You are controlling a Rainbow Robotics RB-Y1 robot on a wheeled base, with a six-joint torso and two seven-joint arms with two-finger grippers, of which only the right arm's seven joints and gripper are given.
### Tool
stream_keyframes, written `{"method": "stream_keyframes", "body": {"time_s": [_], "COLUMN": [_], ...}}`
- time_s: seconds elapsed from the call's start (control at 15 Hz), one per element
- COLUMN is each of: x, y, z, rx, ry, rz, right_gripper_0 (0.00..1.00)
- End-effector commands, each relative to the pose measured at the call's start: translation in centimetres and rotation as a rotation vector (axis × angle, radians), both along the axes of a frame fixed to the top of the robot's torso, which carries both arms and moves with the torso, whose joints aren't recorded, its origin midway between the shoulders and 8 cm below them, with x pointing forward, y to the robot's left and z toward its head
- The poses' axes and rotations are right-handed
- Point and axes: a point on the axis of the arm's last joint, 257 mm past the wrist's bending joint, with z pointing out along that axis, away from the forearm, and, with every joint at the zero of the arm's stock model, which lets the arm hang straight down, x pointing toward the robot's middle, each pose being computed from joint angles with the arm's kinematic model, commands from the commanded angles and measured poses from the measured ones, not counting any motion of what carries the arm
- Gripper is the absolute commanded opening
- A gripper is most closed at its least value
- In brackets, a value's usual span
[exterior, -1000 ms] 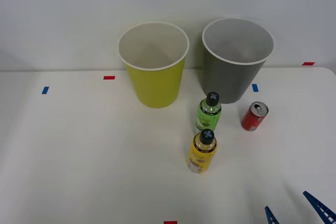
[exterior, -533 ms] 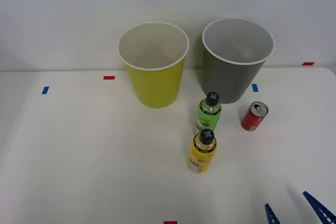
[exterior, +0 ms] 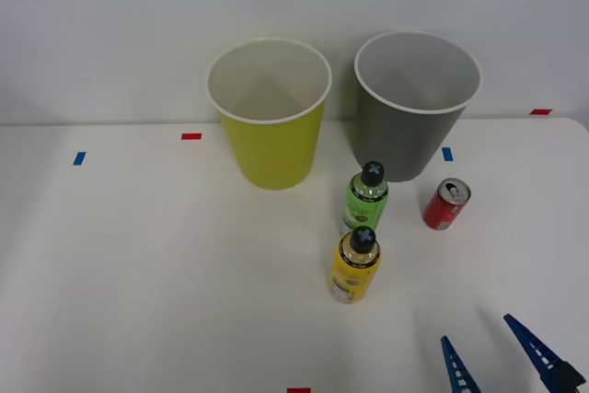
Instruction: Put cans in the gray bin, plastic bottles in the light green bin
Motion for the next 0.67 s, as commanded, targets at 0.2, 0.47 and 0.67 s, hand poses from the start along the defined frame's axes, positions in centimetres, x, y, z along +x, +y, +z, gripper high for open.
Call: {"method": "stream_keyframes", "body": {"time_s": [0.2,0.47,0.67], "x": [2.1,3.2,4.9], "y": [1.8,2.4,2.1], "z": [0.7,1.7,1.8], "rx": [0.035,0.053,-0.010], "ry": [-0.025,-0.059,-0.075], "rz": [0.022,0.022,-0.009], "right_gripper_0": [1.00,1.00,1.00]}}
